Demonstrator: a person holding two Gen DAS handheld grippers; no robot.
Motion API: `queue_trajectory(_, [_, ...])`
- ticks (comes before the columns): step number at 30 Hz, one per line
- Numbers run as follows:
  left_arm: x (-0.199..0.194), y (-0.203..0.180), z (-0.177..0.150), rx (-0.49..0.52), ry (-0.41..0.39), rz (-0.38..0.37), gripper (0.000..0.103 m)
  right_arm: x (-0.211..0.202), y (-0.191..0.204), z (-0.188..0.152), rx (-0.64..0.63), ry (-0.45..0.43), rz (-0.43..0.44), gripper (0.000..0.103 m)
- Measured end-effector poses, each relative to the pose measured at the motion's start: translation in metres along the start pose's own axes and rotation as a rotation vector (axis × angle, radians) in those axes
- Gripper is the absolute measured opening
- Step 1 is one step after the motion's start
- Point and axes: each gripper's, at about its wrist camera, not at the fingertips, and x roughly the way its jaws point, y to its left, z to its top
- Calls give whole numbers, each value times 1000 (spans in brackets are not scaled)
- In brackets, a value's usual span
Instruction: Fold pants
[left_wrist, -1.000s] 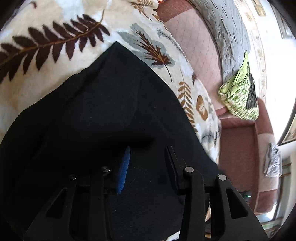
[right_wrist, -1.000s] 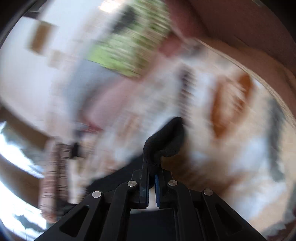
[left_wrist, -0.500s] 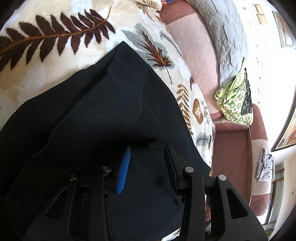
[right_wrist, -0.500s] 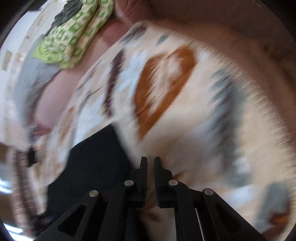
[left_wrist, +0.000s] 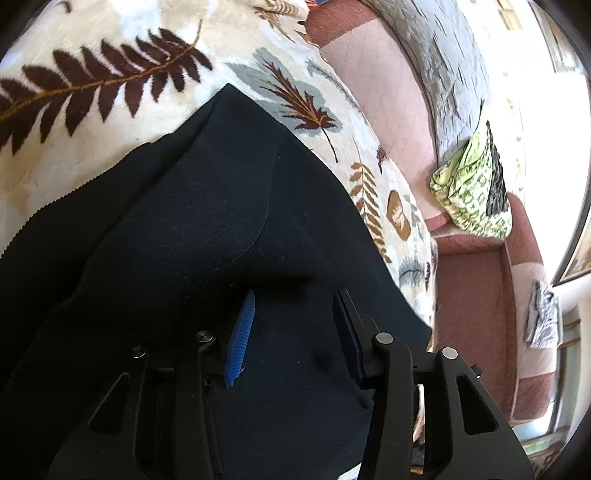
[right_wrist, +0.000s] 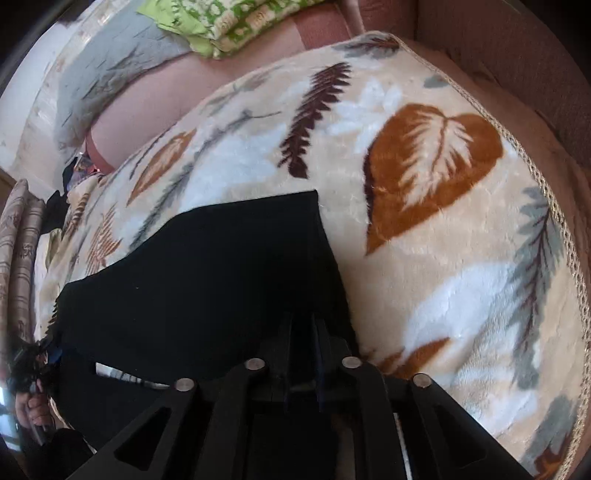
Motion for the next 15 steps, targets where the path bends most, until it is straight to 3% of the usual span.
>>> queue_trajectory(4, [2, -5, 0, 26, 1, 27, 45, 0, 18, -3, -54, -6, 62, 65])
queue_trajectory(6, [4, -10, -1, 53, -2, 41, 47, 4, 36, -8, -154, -8, 41, 79])
queue_trajectory(9, [7, -20, -5, 119, -18, 104, 47, 11, 49, -11, -242, -20, -25, 86])
queue_trajectory(12, [15, -39, -16, 252, -48, 218, 51, 11, 43, -10, -213, -30, -6, 90])
queue_trajectory(14, [24, -54, -27, 361, -61, 281, 69, 11, 40, -8, -200, -29, 6, 90])
queue_trajectory(15, [28, -60, -31, 400, -62, 301, 73, 11, 41, -8, -203, -26, 4, 90])
